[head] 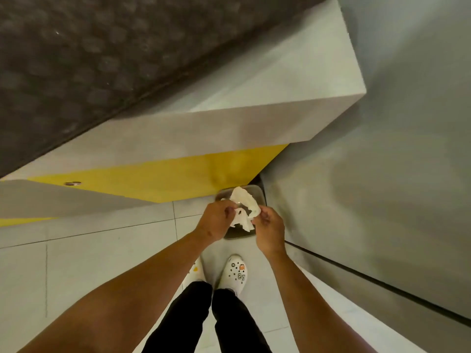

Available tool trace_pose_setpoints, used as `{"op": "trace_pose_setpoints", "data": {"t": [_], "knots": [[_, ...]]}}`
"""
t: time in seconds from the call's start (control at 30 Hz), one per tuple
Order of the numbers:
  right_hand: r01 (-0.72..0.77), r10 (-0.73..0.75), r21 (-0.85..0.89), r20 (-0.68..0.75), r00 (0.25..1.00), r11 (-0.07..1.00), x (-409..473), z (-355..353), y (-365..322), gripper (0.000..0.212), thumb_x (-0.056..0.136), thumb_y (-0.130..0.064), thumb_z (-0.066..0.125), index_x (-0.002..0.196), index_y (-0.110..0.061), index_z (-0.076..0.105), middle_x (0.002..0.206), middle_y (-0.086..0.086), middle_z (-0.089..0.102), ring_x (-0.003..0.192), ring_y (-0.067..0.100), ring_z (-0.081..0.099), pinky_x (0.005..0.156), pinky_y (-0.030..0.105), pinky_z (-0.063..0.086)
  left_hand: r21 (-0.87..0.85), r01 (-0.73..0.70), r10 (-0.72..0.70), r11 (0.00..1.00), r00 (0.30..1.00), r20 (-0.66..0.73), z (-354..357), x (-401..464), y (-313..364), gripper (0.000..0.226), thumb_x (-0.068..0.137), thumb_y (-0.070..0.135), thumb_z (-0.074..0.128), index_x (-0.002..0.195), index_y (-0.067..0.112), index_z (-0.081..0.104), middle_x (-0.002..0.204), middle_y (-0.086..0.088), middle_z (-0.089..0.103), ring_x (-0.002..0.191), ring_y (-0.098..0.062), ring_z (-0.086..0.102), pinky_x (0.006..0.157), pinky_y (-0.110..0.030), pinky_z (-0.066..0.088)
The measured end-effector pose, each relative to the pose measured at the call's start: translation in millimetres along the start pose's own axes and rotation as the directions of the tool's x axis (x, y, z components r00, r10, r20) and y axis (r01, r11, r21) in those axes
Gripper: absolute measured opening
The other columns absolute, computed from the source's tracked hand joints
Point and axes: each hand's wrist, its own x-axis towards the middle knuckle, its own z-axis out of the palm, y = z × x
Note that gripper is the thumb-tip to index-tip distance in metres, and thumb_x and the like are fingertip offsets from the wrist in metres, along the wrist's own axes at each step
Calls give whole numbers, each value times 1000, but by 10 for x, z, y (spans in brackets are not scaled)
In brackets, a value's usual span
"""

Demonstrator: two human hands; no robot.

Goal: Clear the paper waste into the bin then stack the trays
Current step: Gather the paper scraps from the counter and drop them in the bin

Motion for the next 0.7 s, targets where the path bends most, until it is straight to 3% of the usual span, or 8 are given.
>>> {"op": "trace_pose_setpoints", "data": {"t": [0.1,0.17,0.23,0.33,0.43,0.53,0.63,0.7], "knots": [[-13,13,-69,4,1000,998,181,82,176,20,97,-13,60,112,-22,69,114,3,72,105,22,69,93,43,58,-21,0,1,1000,998,55,106,142,-155,23,98,17,59,119,14,67,109,-6,71,87,-15,65,71,-12,43],[-15,20,-175,27,999,984,256,96,250,29,101,-12,54,128,-14,64,131,6,65,120,23,62,103,33,51,-37,13,-11,999,997,73,125,200,-248,28,94,11,62,122,14,65,111,-5,69,90,-15,64,75,-15,46],[-4,19,-277,53,998,961,302,95,312,34,104,-14,49,136,-9,58,137,6,61,126,21,57,99,22,43,-80,31,-25,996,998,66,121,220,-346,29,92,6,63,120,15,65,108,-5,68,94,-20,66,82,-21,49],[-20,39,-290,59,997,957,303,89,384,36,103,-11,47,136,-8,59,139,7,60,129,22,56,101,24,44,-74,34,-30,997,998,58,64,167,-459,28,93,7,63,120,14,65,104,-2,68,91,-15,64,81,-17,48],[-12,33,-241,83,996,970,172,60,279,31,100,-7,51,128,-9,65,132,8,65,123,23,61,102,26,47,-68,9,-5,998,999,50,-73,23,-449,25,93,9,65,117,14,66,100,1,67,80,-5,62,70,-4,42],[-5,22,-120,146,989,993,-74,-36,-37,27,98,-7,56,121,-14,69,125,5,69,116,18,64,102,30,51,-78,-12,18,997,997,74,-309,-193,-266,25,94,12,65,118,16,67,104,4,68,84,-6,62,74,-4,44],[26,-6,-74,261,965,997,-424,-222,-493,26,97,-14,62,122,-17,67,121,2,70,111,12,67,92,16,52,-106,-52,62,993,994,87,-653,-473,65,22,94,14,63,115,19,69,107,6,70,89,-6,65,82,-19,52],[73,-38,-96,327,944,993,-700,-369,-836,28,97,-17,63,124,-17,66,118,-1,70,105,3,67,86,7,48,-117,-88,97,989,993,72,-916,-707,340,19,95,14,63,112,20,69,106,6,69,86,3,63,78,-14,50]]}}
